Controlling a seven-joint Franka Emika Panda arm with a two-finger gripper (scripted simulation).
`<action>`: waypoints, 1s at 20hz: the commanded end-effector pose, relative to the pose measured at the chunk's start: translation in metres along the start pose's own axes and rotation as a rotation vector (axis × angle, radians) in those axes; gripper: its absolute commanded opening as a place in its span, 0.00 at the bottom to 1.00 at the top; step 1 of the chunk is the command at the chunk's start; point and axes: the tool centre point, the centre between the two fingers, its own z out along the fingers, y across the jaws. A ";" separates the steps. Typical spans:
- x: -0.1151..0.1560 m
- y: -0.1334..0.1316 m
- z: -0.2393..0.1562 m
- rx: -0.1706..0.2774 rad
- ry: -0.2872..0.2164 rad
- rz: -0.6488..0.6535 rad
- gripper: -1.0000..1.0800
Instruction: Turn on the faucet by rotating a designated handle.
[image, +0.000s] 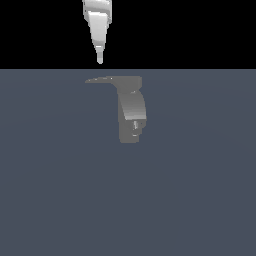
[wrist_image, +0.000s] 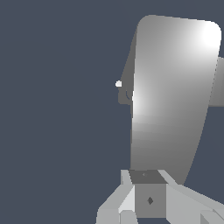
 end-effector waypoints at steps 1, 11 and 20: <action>-0.002 -0.012 0.015 0.002 0.013 0.056 0.00; -0.010 -0.038 0.055 0.010 0.045 0.185 0.00; -0.011 -0.042 0.062 0.011 0.051 0.205 0.00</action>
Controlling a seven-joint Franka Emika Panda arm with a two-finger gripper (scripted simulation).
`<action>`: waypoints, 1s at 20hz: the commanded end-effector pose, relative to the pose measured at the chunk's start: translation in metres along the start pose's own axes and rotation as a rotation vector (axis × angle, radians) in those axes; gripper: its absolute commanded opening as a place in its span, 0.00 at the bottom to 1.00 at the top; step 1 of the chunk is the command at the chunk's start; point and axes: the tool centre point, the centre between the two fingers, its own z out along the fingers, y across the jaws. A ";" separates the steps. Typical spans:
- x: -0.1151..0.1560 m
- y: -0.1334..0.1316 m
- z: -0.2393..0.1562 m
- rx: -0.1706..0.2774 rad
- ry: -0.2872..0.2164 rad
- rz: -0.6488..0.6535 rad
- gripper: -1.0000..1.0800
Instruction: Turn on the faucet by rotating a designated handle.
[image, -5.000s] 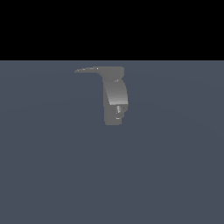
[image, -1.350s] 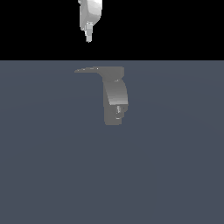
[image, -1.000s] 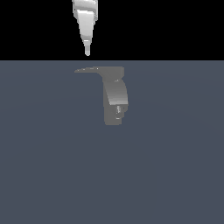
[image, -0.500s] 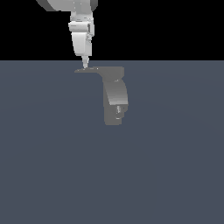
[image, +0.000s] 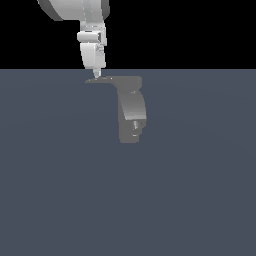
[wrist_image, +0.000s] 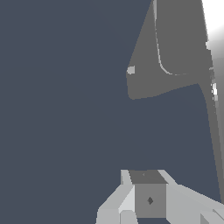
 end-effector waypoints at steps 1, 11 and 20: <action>0.000 0.000 0.000 0.000 0.000 0.000 0.00; -0.001 0.021 0.000 0.000 0.000 0.000 0.00; -0.003 0.041 0.000 0.000 0.000 0.000 0.00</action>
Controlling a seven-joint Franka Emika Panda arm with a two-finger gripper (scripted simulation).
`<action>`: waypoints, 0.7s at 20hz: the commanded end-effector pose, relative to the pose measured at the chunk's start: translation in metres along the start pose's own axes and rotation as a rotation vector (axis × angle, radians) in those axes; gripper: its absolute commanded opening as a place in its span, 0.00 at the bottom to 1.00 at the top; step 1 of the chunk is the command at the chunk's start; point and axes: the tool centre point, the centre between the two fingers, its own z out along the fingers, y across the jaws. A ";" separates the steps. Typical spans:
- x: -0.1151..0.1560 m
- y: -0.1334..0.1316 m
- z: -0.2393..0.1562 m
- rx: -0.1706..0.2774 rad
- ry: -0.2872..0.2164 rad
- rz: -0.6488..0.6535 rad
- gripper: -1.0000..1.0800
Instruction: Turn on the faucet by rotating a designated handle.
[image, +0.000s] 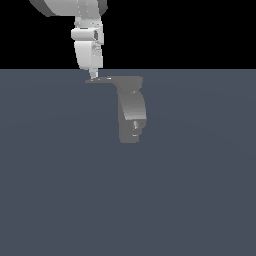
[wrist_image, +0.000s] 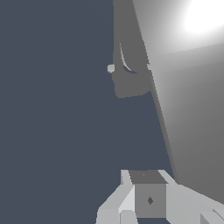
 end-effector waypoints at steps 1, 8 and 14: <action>0.000 0.007 0.000 -0.004 0.001 0.001 0.00; -0.001 0.025 0.000 -0.004 0.001 0.001 0.00; -0.002 0.040 0.000 -0.003 0.001 0.001 0.00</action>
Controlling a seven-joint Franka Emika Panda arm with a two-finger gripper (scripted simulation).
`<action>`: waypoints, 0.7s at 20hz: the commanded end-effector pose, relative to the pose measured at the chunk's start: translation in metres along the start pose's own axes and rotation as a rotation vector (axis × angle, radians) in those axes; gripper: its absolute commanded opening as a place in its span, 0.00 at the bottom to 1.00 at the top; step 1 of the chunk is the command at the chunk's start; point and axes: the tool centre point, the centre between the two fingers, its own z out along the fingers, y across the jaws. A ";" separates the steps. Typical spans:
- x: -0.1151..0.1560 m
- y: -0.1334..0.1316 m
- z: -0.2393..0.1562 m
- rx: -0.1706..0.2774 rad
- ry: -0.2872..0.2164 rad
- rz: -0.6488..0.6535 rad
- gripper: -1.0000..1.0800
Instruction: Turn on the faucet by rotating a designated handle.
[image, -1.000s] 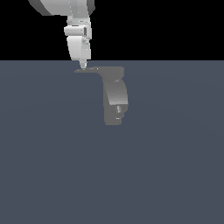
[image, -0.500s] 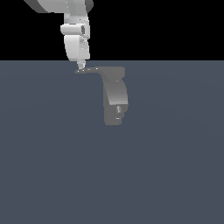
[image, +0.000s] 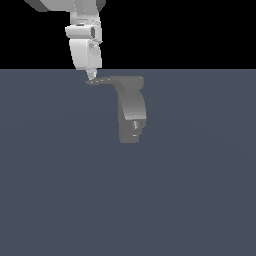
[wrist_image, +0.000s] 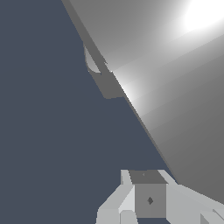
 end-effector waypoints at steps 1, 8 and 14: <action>-0.003 0.009 0.000 -0.004 0.000 -0.004 0.00; -0.004 0.028 0.000 -0.004 0.000 -0.004 0.00; -0.001 0.034 0.000 -0.001 0.001 -0.002 0.00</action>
